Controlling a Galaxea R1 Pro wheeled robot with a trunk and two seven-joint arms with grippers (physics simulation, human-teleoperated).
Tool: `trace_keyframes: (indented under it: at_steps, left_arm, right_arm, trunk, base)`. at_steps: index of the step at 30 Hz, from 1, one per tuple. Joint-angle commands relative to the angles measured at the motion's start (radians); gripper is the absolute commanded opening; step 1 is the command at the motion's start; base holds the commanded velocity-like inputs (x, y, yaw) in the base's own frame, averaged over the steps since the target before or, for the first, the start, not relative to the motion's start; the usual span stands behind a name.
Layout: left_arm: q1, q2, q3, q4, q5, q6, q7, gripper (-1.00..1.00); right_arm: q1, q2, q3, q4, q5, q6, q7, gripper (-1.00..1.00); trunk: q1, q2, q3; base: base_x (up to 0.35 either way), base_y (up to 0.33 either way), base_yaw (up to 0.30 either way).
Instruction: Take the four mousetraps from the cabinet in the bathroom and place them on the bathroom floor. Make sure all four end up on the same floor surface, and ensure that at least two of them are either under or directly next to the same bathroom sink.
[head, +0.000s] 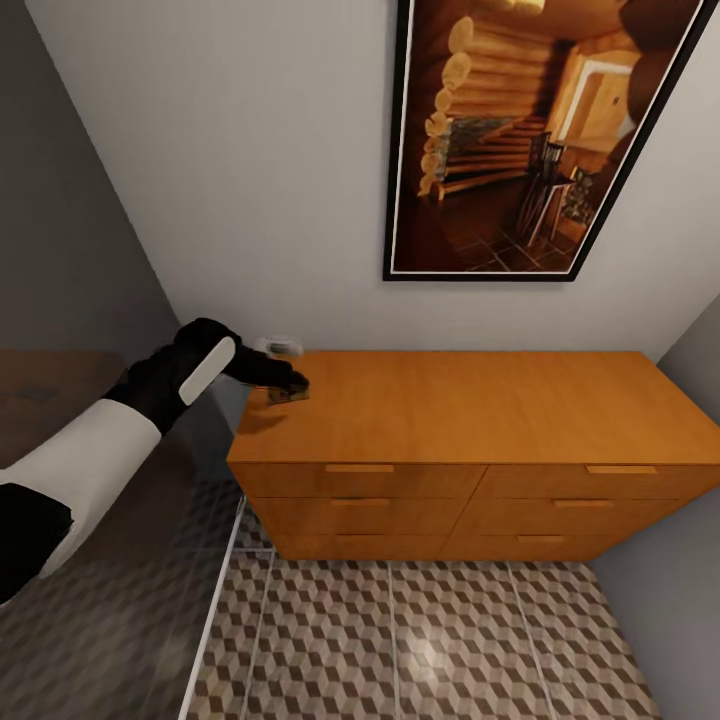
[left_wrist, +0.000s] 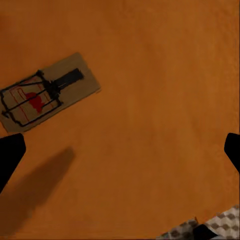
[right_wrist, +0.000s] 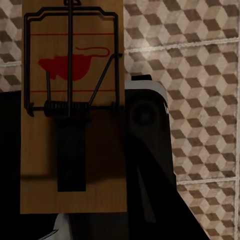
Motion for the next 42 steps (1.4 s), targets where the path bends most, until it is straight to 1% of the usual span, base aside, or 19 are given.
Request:
trace_keyframes:
  at_steps: [1, 2, 3, 4, 6, 8, 10, 11, 12, 13, 15, 16, 17, 19, 20, 22, 26, 33, 42]
  left_arm:
    - [-0.001, 0.013, -0.007, -0.018, -0.011, 0.000, -0.040, 1.00]
    - [-0.001, 0.035, -0.012, -0.050, -0.011, 0.000, -0.091, 1.00]
    - [-0.001, 0.045, -0.014, -0.064, -0.012, -0.001, -0.115, 1.00]
    - [-0.001, 0.066, -0.016, -0.092, -0.012, -0.002, -0.159, 1.00]
    - [-0.001, 0.086, -0.018, -0.117, -0.012, -0.005, -0.201, 1.00]
    - [-0.001, 0.126, -0.021, -0.168, -0.012, -0.012, -0.293, 1.00]
    - [-0.001, 0.157, -0.028, -0.205, -0.012, -0.023, -0.391, 1.00]
    - [-0.001, 0.168, -0.036, -0.218, -0.012, -0.028, -0.436, 1.00]
    - [-0.001, 0.172, -0.040, -0.224, -0.013, -0.029, -0.458, 1.00]
    - [-0.001, 0.181, -0.048, -0.236, -0.015, -0.032, -0.498, 1.00]
    - [-0.001, 0.192, -0.064, -0.261, -0.024, -0.035, -0.546, 1.00]
    - [-0.001, 0.196, -0.071, -0.270, -0.029, -0.036, -0.558, 1.00]
    - [-0.001, 0.203, -0.087, -0.290, -0.037, -0.038, -0.577, 1.00]
    - [-0.001, 0.209, -0.108, -0.309, -0.046, -0.039, -0.589, 1.00]
    - [-0.001, 0.214, -0.131, -0.326, -0.053, -0.040, -0.596, 1.00]
    - [-0.001, 0.218, -0.162, -0.348, -0.061, -0.040, -0.603, 1.00]
    - [-0.001, 0.222, -0.199, -0.370, -0.074, -0.041, -0.608, 1.00]
    - [-0.001, 0.222, -0.216, -0.374, -0.078, -0.042, -0.609, 1.00]
    - [-0.001, 0.222, -0.222, -0.375, -0.078, -0.042, -0.610, 1.00]
  right_arm:
    - [-0.001, 0.000, 0.008, 0.001, -0.012, -0.004, 0.002, -1.00]
    - [-0.001, 0.000, 0.009, 0.001, -0.012, -0.004, 0.002, -1.00]
    - [-0.001, 0.000, 0.009, 0.001, -0.012, -0.004, 0.002, -1.00]
    - [-0.001, 0.000, 0.009, 0.001, -0.012, -0.004, 0.002, -1.00]
    - [-0.001, 0.000, 0.010, 0.001, -0.012, -0.004, 0.002, -1.00]
    - [-0.001, 0.000, 0.010, 0.001, -0.012, -0.004, 0.002, -1.00]
    - [-0.001, 0.000, 0.010, 0.000, -0.012, -0.004, 0.002, -1.00]
    - [-0.001, 0.000, 0.010, 0.000, -0.012, -0.004, 0.002, -1.00]
    - [-0.001, 0.000, 0.010, 0.000, -0.012, -0.004, 0.002, -1.00]
    - [-0.001, 0.000, 0.010, 0.000, -0.012, -0.004, 0.002, -1.00]
    - [-0.001, 0.000, 0.010, 0.000, -0.012, -0.004, 0.002, -1.00]
    - [-0.001, 0.000, 0.010, 0.000, -0.012, -0.004, 0.002, -1.00]
    - [-0.001, 0.000, 0.009, 0.000, -0.012, -0.004, 0.002, -1.00]
    - [-0.001, 0.000, 0.009, 0.000, -0.012, -0.004, 0.002, -1.00]
    - [-0.001, 0.000, 0.009, 0.000, -0.012, -0.004, 0.002, -1.00]
    - [-0.001, 0.000, 0.009, 0.000, -0.012, -0.004, 0.002, -1.00]
    - [-0.001, -0.001, 0.009, 0.000, -0.012, -0.004, 0.002, -1.00]
    - [-0.001, -0.001, 0.010, 0.000, -0.012, -0.005, 0.002, -1.00]
    - [-0.001, -0.001, 0.010, 0.000, -0.012, -0.005, 0.002, -1.00]
  trunk:
    - [0.001, -0.002, -0.002]
    - [0.001, -0.002, -0.002]
    - [0.001, -0.002, -0.002]
    - [0.001, -0.002, -0.002]
    - [0.001, -0.002, -0.002]
    - [0.001, -0.002, -0.002]
    - [0.001, -0.002, -0.002]
    - [0.001, -0.002, -0.002]
    - [0.001, -0.002, -0.002]
    - [0.001, -0.002, -0.002]
    - [0.001, -0.002, -0.002]
    - [0.001, -0.002, -0.002]
    - [0.001, -0.002, -0.002]
    - [0.001, -0.002, -0.002]
    - [0.001, -0.002, -0.002]
    - [0.001, -0.002, -0.002]
    - [0.001, -0.002, -0.002]
    - [0.001, -0.002, -0.002]
    - [0.001, -0.002, -0.002]
  base:
    - [0.000, 0.000, 0.000]
    - [0.000, 0.000, 0.000]
    - [0.000, 0.000, 0.000]
    - [0.000, 0.000, 0.000]
    - [0.000, 0.000, 0.000]
    - [0.000, 0.000, 0.000]
    - [0.000, 0.000, 0.000]
    - [0.000, 0.000, 0.000]
    - [0.000, 0.000, 0.000]
    - [0.000, 0.000, 0.000]
    - [0.000, 0.000, 0.000]
    - [0.000, 0.000, 0.000]
    - [0.000, 0.000, 0.000]
    - [0.000, 0.000, 0.000]
    - [0.000, 0.000, 0.000]
    - [0.000, 0.000, 0.000]
    - [0.000, 0.000, 0.000]
    - [0.000, 0.000, 0.000]
    - [0.000, 0.000, 0.000]
